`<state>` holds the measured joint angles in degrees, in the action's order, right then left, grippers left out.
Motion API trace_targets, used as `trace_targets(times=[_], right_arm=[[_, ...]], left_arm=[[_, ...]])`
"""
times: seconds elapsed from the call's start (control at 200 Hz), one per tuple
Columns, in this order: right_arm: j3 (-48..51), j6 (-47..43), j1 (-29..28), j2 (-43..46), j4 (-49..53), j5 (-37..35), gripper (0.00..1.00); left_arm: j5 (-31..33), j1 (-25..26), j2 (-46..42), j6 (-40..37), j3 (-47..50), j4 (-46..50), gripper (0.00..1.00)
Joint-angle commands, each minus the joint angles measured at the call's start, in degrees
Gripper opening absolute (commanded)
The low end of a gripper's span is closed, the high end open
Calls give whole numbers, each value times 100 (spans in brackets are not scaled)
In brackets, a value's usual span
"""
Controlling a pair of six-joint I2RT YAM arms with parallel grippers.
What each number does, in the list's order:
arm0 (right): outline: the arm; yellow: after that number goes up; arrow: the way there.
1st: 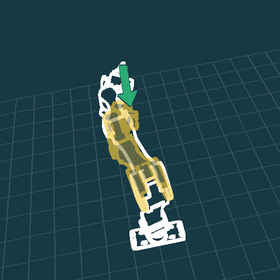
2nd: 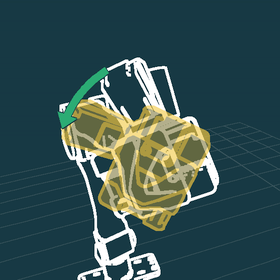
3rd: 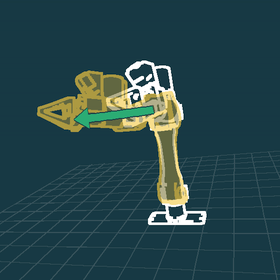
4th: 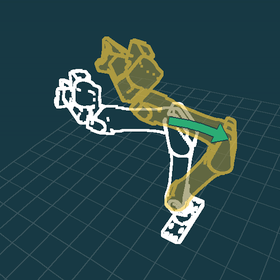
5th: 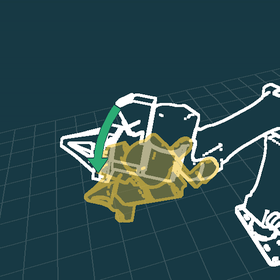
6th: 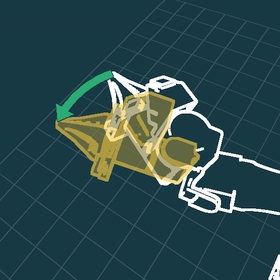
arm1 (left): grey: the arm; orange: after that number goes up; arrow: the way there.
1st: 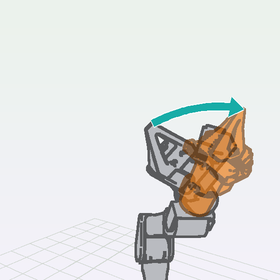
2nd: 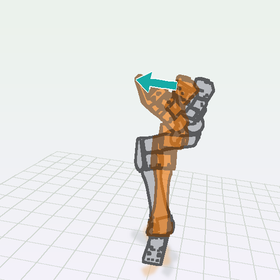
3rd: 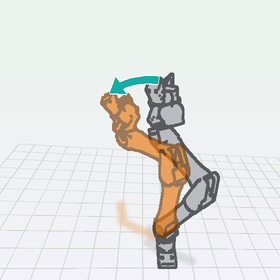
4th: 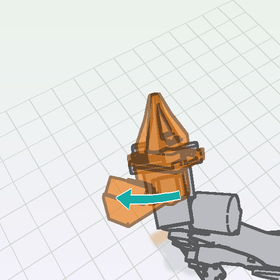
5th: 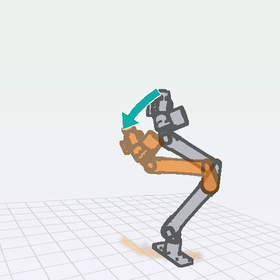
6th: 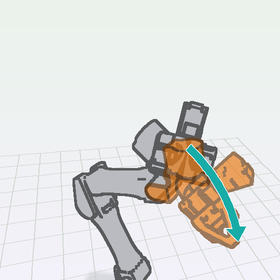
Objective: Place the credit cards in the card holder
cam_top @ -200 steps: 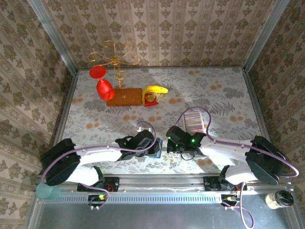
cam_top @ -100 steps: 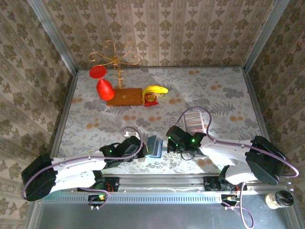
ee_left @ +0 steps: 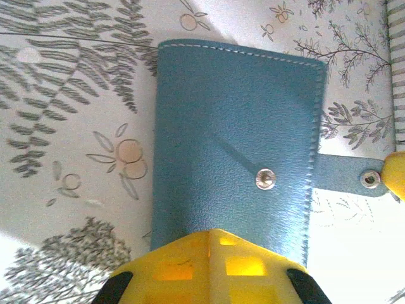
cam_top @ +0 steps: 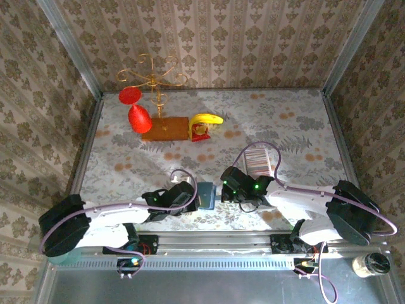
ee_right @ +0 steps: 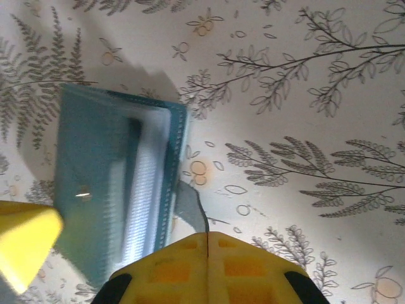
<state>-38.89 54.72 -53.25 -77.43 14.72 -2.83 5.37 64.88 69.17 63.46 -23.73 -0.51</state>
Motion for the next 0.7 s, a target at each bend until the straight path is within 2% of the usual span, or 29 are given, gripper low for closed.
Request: trace_targets(times=[0.0, 0.205, 0.405, 0.695], right_arm=[[63, 285, 34, 215, -424, 199, 0], [-1, 512, 43, -27, -865, 571, 0], [-77, 593, 39, -520, -1121, 532, 0], [87, 927, 43, -723, -1677, 393, 0]], left_arm=[[-152, 64, 364, 64, -107, -306, 0], [-75, 287, 758, 204, -211, -245, 0], [-23, 304, 677, 284, -61, -206, 0], [61, 375, 769, 273, -95, -156, 0]])
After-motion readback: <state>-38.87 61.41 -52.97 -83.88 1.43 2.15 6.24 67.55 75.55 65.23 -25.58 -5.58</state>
